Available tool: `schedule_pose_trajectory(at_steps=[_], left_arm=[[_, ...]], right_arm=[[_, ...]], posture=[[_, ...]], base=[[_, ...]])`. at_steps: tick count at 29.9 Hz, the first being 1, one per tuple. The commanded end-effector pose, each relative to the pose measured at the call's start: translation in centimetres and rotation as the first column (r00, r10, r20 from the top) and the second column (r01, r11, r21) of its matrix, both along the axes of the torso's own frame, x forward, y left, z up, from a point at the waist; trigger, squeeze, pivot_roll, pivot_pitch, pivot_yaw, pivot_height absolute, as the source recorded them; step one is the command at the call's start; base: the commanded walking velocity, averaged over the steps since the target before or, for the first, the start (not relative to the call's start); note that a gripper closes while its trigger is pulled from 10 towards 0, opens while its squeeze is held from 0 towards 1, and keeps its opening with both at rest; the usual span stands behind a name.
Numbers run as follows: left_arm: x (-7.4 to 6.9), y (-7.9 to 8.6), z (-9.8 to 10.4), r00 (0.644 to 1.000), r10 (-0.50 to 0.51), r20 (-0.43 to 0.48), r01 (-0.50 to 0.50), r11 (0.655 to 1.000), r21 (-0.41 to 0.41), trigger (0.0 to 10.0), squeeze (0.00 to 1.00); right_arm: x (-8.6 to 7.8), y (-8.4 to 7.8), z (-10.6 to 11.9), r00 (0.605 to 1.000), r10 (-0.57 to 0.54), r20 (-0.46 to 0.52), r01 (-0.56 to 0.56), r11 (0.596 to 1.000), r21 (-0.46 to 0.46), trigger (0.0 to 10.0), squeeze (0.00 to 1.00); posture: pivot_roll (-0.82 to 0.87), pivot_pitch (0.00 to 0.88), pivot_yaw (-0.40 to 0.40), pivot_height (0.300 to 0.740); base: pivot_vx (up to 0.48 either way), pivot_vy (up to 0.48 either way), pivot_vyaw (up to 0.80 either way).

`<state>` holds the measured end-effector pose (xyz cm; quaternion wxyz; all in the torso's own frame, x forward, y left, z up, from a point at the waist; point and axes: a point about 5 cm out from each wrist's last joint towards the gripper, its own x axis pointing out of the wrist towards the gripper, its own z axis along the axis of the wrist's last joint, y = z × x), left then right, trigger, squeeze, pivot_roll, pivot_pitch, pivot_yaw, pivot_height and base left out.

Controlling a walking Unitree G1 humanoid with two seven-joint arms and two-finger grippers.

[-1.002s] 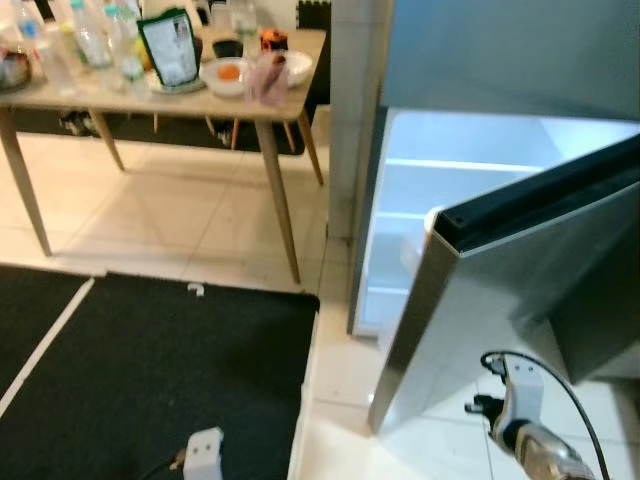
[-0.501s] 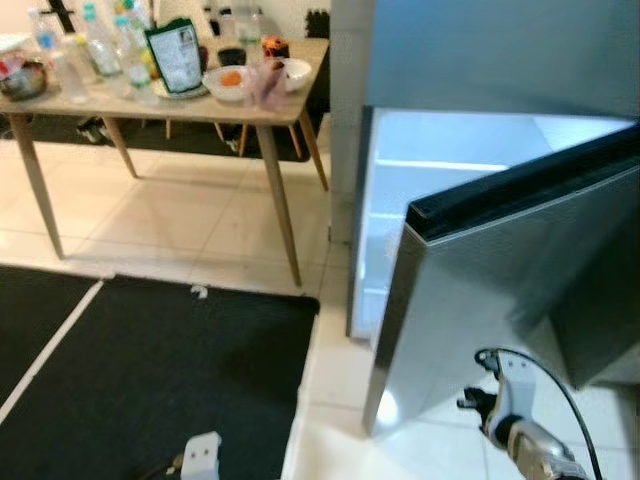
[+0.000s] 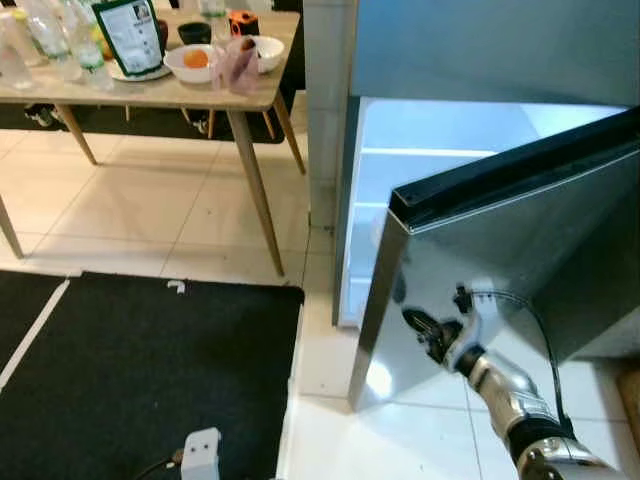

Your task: Restocking fridge

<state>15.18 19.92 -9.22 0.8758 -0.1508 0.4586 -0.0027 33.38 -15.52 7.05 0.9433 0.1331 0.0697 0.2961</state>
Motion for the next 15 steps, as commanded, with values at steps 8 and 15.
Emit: schedule_pose_trajectory(at_steps=[8,15], left_arm=[[-2.3,0.4,-0.7,0.998,-0.016,-0.060,0.016,1.000,0.004,10.0,0.00],[-2.4,0.4,-0.7,0.999,0.002,-0.050,-0.002,1.000,0.001,10.0,0.00]], right_arm=[[5.1,3.0,9.3,0.965,-0.021,0.260,0.016,1.000,0.023,10.0,0.00],[7.8,5.0,19.6,0.883,-0.107,0.457,0.072,0.993,0.094,10.0,0.00]], posture=[[-0.04,0.190,-0.015,0.740],[0.00,0.198,-0.029,0.740]], base=[[0.000,0.000,0.00],[0.000,0.000,0.00]])
